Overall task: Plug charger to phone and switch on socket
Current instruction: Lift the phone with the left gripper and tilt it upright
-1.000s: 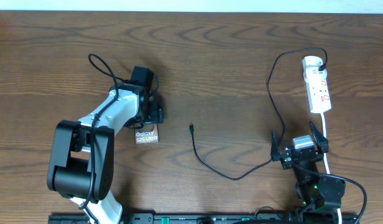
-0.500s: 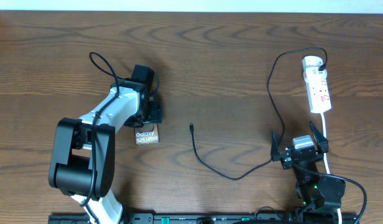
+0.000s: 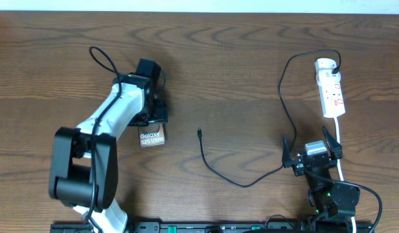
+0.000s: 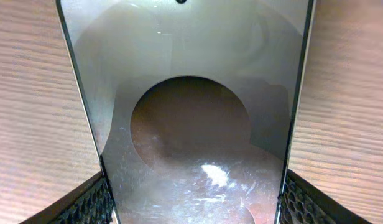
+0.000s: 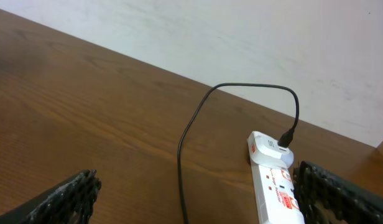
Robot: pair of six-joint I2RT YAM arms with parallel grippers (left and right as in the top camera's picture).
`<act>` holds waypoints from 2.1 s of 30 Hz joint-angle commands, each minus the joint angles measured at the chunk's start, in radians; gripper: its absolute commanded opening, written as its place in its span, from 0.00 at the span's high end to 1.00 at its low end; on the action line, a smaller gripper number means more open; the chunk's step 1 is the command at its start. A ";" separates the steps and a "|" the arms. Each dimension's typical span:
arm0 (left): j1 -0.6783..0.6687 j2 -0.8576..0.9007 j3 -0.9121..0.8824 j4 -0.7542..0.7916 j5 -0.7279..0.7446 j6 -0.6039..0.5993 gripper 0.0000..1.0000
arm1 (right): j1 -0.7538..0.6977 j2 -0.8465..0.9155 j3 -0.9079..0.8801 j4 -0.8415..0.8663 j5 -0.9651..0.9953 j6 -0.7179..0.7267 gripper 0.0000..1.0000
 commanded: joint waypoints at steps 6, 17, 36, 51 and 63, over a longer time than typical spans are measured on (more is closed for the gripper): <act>-0.002 -0.161 0.034 -0.011 0.000 -0.285 0.38 | -0.003 0.000 -0.004 -0.001 0.008 0.011 0.01; -0.002 -0.211 0.034 -0.004 0.063 -0.373 0.40 | -0.003 0.000 -0.004 -0.001 0.008 0.011 0.01; -0.002 -0.211 0.034 -0.008 0.069 -0.658 0.51 | -0.003 0.000 -0.004 -0.002 0.008 0.011 0.01; -0.002 -0.211 0.034 -0.008 0.126 -1.004 0.57 | -0.003 0.000 -0.004 -0.002 0.008 0.011 0.01; -0.002 -0.211 0.034 -0.011 0.169 -1.032 0.59 | -0.003 0.000 -0.004 0.030 0.008 -0.012 0.01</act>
